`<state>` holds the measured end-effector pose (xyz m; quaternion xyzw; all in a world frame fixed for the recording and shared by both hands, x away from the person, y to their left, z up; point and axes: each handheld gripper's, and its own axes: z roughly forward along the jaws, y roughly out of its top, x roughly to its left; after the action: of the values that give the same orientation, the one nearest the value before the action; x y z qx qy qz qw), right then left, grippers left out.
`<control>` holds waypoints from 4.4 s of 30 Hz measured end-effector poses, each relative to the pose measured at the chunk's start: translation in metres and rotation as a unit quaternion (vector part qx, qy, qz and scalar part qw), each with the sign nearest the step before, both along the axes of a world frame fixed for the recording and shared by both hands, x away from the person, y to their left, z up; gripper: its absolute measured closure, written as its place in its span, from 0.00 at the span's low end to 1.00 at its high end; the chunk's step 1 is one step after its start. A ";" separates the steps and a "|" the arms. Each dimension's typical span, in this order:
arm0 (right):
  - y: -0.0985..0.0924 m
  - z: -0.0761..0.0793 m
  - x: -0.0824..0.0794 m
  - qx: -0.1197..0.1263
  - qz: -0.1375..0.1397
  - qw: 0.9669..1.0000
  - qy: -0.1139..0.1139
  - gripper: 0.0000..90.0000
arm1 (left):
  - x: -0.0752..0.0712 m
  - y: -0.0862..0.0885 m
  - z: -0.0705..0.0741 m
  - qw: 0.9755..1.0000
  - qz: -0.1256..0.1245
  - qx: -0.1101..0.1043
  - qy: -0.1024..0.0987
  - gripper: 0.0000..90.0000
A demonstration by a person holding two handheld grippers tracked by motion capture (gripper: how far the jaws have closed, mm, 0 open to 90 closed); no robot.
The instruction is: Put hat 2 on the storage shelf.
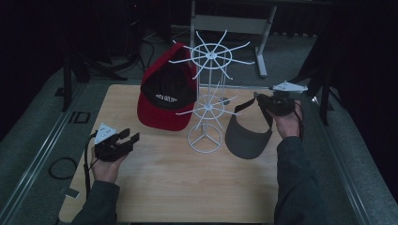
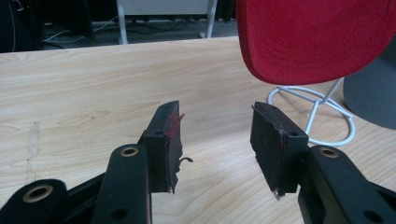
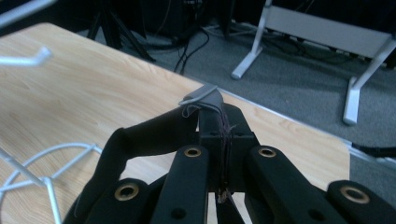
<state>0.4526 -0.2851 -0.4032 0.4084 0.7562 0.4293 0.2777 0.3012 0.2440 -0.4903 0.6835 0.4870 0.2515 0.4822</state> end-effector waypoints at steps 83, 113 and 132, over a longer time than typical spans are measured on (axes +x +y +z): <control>0.002 0.098 -0.036 0.024 0.093 0.992 -0.084 0.99 | 0.000 0.000 0.000 1.000 -0.001 -0.008 -0.001 0.59; 0.015 0.156 -0.043 0.022 0.121 0.983 -0.133 0.99 | 0.001 -0.001 -0.002 1.000 -0.003 -0.012 0.000 0.59; 0.029 0.179 -0.036 0.035 0.135 0.980 -0.144 0.98 | 0.001 0.000 -0.001 1.000 -0.003 -0.015 -0.001 0.59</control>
<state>0.4162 -0.2559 -0.2239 0.2461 0.7413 0.5429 0.3085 0.3019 0.2445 -0.4909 0.6770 0.4887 0.2433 0.4936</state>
